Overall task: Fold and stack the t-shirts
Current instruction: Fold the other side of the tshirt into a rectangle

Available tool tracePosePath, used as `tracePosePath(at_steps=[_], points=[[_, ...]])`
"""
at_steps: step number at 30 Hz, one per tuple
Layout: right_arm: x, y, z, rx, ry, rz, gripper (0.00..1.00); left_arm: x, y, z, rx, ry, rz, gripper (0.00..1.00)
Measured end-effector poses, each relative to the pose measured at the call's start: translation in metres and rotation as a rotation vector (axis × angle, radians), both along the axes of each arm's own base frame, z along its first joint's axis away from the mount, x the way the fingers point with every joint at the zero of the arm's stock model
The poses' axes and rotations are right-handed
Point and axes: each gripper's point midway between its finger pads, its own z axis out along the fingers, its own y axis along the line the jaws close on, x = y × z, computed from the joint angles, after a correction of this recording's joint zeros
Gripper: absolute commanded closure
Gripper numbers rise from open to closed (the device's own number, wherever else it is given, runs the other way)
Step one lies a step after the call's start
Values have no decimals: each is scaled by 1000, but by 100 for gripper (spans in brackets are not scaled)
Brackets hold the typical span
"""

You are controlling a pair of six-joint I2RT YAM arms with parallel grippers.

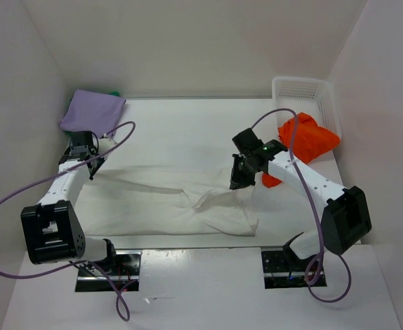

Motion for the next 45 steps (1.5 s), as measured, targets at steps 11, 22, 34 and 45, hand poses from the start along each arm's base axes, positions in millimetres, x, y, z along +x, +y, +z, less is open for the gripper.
tracePosePath(at_steps=[11,22,34,45], points=[[-52,-5,-40,13,151,12,90,-46,-2,-52,22,159,-15,98],[-61,-4,-40,-92,136,59,51,-43,2,-49,45,145,-7,87],[-36,39,-5,-89,-30,126,31,-39,-4,-16,29,134,-47,40],[-38,-24,-41,-113,88,-68,45,8,-300,90,-272,-117,-887,34]])
